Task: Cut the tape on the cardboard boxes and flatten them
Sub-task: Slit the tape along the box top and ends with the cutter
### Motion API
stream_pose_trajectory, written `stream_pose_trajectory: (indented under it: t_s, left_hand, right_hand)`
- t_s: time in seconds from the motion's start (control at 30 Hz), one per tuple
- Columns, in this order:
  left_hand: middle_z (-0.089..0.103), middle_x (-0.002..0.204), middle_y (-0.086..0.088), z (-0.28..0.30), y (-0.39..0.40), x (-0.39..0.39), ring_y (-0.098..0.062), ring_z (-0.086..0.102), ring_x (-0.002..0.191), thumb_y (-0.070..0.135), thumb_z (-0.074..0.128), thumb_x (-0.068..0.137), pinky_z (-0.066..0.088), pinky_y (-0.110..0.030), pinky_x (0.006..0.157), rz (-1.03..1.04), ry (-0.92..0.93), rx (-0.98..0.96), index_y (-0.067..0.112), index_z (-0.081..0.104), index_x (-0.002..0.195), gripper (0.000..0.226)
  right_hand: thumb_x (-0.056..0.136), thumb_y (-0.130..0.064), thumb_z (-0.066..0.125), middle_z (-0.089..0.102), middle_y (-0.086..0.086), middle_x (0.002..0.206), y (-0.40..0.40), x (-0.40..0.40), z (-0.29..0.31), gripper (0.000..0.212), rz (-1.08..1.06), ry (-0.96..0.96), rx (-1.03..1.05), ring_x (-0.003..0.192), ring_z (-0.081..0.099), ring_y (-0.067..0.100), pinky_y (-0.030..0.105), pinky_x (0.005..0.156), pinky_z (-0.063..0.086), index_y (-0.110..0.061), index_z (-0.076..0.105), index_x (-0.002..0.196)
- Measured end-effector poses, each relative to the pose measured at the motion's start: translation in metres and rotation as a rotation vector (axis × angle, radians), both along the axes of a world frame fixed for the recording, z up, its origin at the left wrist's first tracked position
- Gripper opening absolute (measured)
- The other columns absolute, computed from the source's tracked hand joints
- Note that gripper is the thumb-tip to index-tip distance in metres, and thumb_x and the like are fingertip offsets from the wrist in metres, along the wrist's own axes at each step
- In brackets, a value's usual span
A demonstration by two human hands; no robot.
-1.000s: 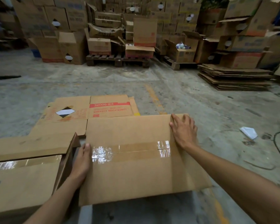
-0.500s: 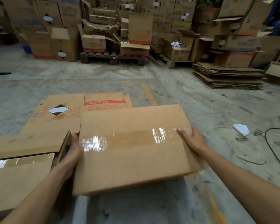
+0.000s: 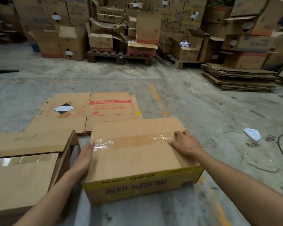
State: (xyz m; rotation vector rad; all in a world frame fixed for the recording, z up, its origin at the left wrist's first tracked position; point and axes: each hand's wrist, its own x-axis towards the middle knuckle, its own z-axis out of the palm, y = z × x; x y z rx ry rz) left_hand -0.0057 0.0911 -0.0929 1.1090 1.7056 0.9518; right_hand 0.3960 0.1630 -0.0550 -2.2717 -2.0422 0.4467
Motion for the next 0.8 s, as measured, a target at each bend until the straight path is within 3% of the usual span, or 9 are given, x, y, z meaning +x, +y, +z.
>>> stream_pose_trajectory:
  t_s: [0.1, 0.2, 0.3, 0.37, 0.43, 0.53, 0.63, 0.7, 0.8]
  left_hand:
    - [0.014, 0.164, 0.001, -0.004, -0.011, 0.017, -0.02, 0.013, 0.151, 0.081, 0.012, 0.087, 0.011, -0.044, 0.119, -0.086, 0.284, 0.031, 0.028, 0.015, 0.158, 0.089]
    - [0.014, 0.164, 0.003, -0.015, -0.012, 0.014, -0.022, 0.016, 0.15, 0.088, 0.007, 0.078, 0.017, -0.051, 0.117, -0.091, 0.375, 0.083, 0.033, 0.015, 0.157, 0.097]
    - [0.014, 0.164, 0.001, -0.023, -0.008, 0.01, -0.024, 0.018, 0.15, 0.078, 0.011, 0.089, 0.021, -0.053, 0.117, -0.102, 0.464, 0.099, 0.033, 0.014, 0.157, 0.081]
    - [0.015, 0.164, 0.0, -0.023, -0.006, 0.011, -0.026, 0.02, 0.149, 0.076, 0.01, 0.091, 0.023, -0.056, 0.116, -0.109, 0.534, 0.093, 0.034, 0.013, 0.156, 0.078]
    - [0.016, 0.164, 0.0, -0.022, -0.005, 0.01, -0.028, 0.022, 0.148, 0.078, 0.007, 0.089, 0.025, -0.058, 0.115, -0.109, 0.568, 0.053, 0.036, 0.012, 0.156, 0.078]
    - [0.017, 0.164, -0.001, -0.023, -0.006, 0.013, -0.026, 0.019, 0.149, 0.071, 0.009, 0.094, 0.022, -0.057, 0.117, -0.087, 0.58, 0.065, 0.035, 0.014, 0.156, 0.072]
    - [0.021, 0.163, -0.001, -0.021, -0.006, 0.013, -0.023, 0.017, 0.15, 0.066, 0.011, 0.097, 0.019, -0.053, 0.119, -0.08, 0.576, 0.095, 0.031, 0.017, 0.156, 0.069]
    - [0.023, 0.162, 0.0, -0.021, -0.008, 0.014, -0.021, 0.017, 0.15, 0.063, 0.013, 0.099, 0.019, -0.053, 0.119, -0.07, 0.587, 0.11, 0.028, 0.02, 0.156, 0.067]
    - [0.03, 0.16, -0.003, -0.018, -0.011, 0.022, -0.026, 0.026, 0.147, 0.057, 0.016, 0.102, 0.023, -0.049, 0.118, -0.026, 0.641, 0.134, 0.025, 0.025, 0.155, 0.063]
  right_hand:
    - [0.088, -0.077, 0.024, 0.026, 0.002, 0.154, -0.023, 0.003, -0.02, 0.068, 0.022, -0.105, 0.089, 0.131, 0.034, 0.037, 0.051, 0.107, 0.03, -0.043, 0.028, 0.146]
    - [0.089, -0.076, 0.011, 0.022, -0.002, 0.161, -0.035, -0.001, -0.026, 0.069, 0.128, -0.19, 0.244, 0.142, 0.026, 0.029, 0.048, 0.109, 0.024, -0.046, 0.025, 0.149]
    - [0.08, -0.082, -0.004, 0.014, -0.008, 0.163, -0.042, -0.015, -0.027, 0.084, 0.333, -0.141, 0.164, 0.15, 0.011, 0.024, 0.048, 0.115, 0.014, -0.046, 0.019, 0.152]
    - [0.084, -0.08, 0.007, 0.015, -0.006, 0.163, -0.046, -0.029, -0.02, 0.079, 0.409, -0.095, 0.11, 0.15, 0.011, 0.026, 0.051, 0.116, 0.012, -0.043, 0.018, 0.153]
    - [0.09, -0.068, 0.026, 0.037, -0.001, 0.154, -0.056, -0.053, -0.016, 0.064, 0.574, -0.135, 0.255, 0.141, 0.031, 0.027, 0.048, 0.111, 0.025, -0.039, 0.033, 0.148]
    - [0.096, -0.037, 0.053, 0.066, 0.001, 0.107, -0.1, -0.106, -0.022, 0.029, 0.895, 0.186, 0.576, 0.096, 0.06, 0.02, 0.034, 0.08, 0.046, -0.022, 0.062, 0.119]
    - [0.098, -0.03, 0.054, 0.07, 0.003, 0.102, -0.153, -0.16, -0.044, 0.023, 1.075, 0.355, 0.263, 0.09, 0.064, 0.021, 0.032, 0.074, 0.049, -0.016, 0.066, 0.113]
    - [0.098, -0.033, 0.054, 0.068, 0.005, 0.113, -0.17, -0.189, -0.07, 0.029, 1.074, 0.286, -0.001, 0.101, 0.063, 0.026, 0.034, 0.077, 0.049, -0.017, 0.063, 0.121]
    - [0.094, -0.039, 0.059, 0.064, 0.011, 0.122, -0.18, -0.222, -0.11, 0.039, 1.067, 0.174, -0.195, 0.109, 0.061, 0.033, 0.041, 0.085, 0.05, -0.017, 0.059, 0.127]
